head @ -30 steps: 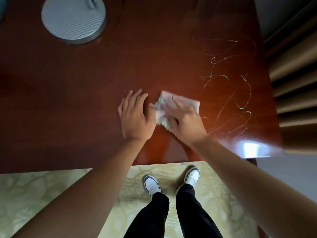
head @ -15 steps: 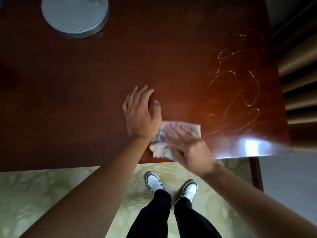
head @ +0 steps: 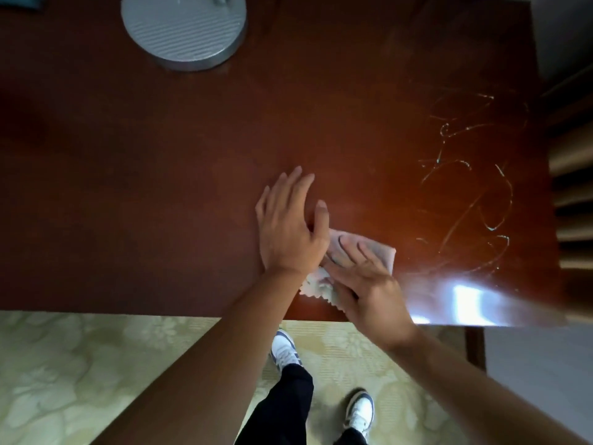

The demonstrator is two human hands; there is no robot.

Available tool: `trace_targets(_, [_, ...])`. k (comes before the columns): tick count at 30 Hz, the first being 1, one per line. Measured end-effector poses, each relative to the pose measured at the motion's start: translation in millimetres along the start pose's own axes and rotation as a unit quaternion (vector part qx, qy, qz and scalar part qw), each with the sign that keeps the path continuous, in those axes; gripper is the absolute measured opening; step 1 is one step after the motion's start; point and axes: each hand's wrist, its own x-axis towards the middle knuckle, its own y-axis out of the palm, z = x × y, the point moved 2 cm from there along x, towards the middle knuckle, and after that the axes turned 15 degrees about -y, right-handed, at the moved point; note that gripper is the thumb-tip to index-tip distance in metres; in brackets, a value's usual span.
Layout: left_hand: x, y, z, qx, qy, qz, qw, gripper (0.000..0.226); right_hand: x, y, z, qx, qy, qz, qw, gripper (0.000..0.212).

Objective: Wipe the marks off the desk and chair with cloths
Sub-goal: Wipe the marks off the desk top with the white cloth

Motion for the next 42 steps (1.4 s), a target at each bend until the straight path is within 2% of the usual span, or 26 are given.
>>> trace_targets(2, [0.4, -0.4, 0.3, -0.008, 0.003, 0.001, 1.000, 0.049, 16.4, -9.9, -19.6, 0.024, 0.004, 0.006, 1.000, 0.039])
trace_targets(4, [0.6, -1.2, -0.3, -0.018, 0.006, -0.004, 1.000, 0.049, 59.2, -27.4, -50.2, 0.034, 0.047, -0.007, 0.998, 0.044])
trace_targets(8, [-1.3, -1.1, -0.2, -0.034, 0.001, -0.026, 0.999, 0.046, 141.0, -53.5, -98.0, 0.022, 0.125, -0.045, 0.991, 0.038])
trace_targets(11, [-1.5, -1.5, 0.2, -0.059, -0.013, -0.032, 0.998, 0.050, 142.8, -36.7, -74.6, -0.005, 0.077, -0.037, 0.996, 0.039])
trace_targets(14, [-0.3, -4.3, 0.4, -0.073, -0.033, -0.027, 0.996, 0.054, 106.9, -8.7, -32.6, -0.008, -0.049, 0.026, 0.998, 0.044])
trace_targets(17, [-0.5, -6.6, -0.1, -0.062, -0.030, -0.023, 0.997, 0.053, 106.4, -12.2, -39.3, 0.015, -0.107, 0.086, 0.990, 0.043])
trace_targets(20, [5.0, -9.2, 6.6, -0.003, -0.009, -0.043, 0.999, 0.053, 163.6, -35.0, -82.7, 0.037, -0.045, 0.078, 0.995, 0.033])
trace_targets(23, [24.7, -27.0, 31.4, 0.074, -0.042, -0.088, 0.993, 0.050, 256.5, -49.3, -121.3, 0.003, -0.017, 0.044, 0.999, 0.036])
trace_targets(26, [48.0, -54.1, 69.7, 0.155, -0.080, -0.130, 0.976, 0.051, 298.7, -40.8, -120.3, -0.009, 0.004, 0.020, 1.000, 0.037])
trace_targets(28, [58.5, -68.0, 91.2, 0.190, -0.102, -0.147, 0.965, 0.053, 280.4, -23.5, -91.2, -0.006, -0.054, 0.011, 0.998, 0.031])
trace_targets(31, [61.5, -70.3, 104.3, 0.201, -0.114, -0.145, 0.962, 0.056, 194.2, 8.2, -33.3, 0.028, -0.193, 0.089, 0.977, 0.030])
trace_targets(34, [62.2, -67.8, 101.0, 0.194, -0.122, -0.142, 0.963, 0.057, 191.3, 1.4, -46.6, 0.042, -0.270, 0.137, 0.952, 0.031])
trace_targets(36, [60.5, -68.4, 99.2, 0.191, -0.124, -0.140, 0.964, 0.056, 243.8, -8.2, -72.3, 0.023, -0.263, 0.143, 0.954, 0.031])
trace_targets(39, [61.6, -70.3, 97.9, 0.199, -0.126, -0.144, 0.961, 0.053, 329.9, -8.3, -85.9, 0.006, -0.166, 0.084, 0.982, 0.033])
trace_targets(40, [61.7, -70.8, 97.2, 0.200, -0.125, -0.150, 0.960, 0.052, 336.3, -1.1, -78.8, 0.000, -0.155, 0.077, 0.985, 0.033])
trace_targets(42, [63.3, -71.7, 98.1, 0.194, -0.120, -0.156, 0.961, 0.052, 311.0, 11.6, -57.5, -0.001, -0.194, 0.078, 0.978, 0.033])
